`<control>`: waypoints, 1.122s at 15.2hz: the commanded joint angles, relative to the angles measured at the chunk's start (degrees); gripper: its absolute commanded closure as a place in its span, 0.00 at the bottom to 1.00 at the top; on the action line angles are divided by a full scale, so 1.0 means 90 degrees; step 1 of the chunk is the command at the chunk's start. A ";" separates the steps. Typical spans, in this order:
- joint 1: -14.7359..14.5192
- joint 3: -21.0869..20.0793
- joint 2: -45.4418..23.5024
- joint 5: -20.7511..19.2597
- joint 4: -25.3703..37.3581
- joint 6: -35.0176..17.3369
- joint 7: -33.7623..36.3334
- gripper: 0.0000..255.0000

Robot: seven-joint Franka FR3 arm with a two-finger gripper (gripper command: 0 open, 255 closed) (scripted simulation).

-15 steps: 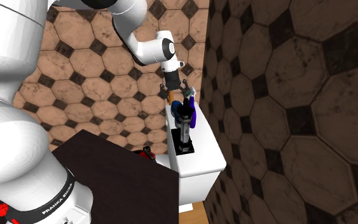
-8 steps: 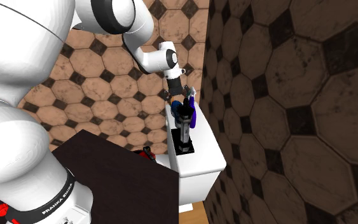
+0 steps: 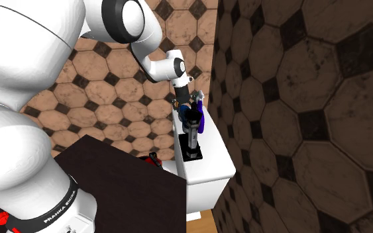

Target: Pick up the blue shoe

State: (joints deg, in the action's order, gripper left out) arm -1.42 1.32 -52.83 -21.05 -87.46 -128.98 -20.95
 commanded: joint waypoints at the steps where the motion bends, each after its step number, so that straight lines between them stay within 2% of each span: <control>1: -0.0005 -0.0004 -0.0017 0.0000 -0.0006 -0.0014 0.0006 1.00; 8: -0.0003 -0.0004 -0.0018 0.0001 0.0001 -0.0008 0.0003 1.00; 17: 0.0012 -0.0047 0.0613 0.0051 -0.0268 0.0341 -0.0121 1.00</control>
State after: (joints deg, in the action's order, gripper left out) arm -1.29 0.94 -48.22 -20.60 -89.32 -126.19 -21.98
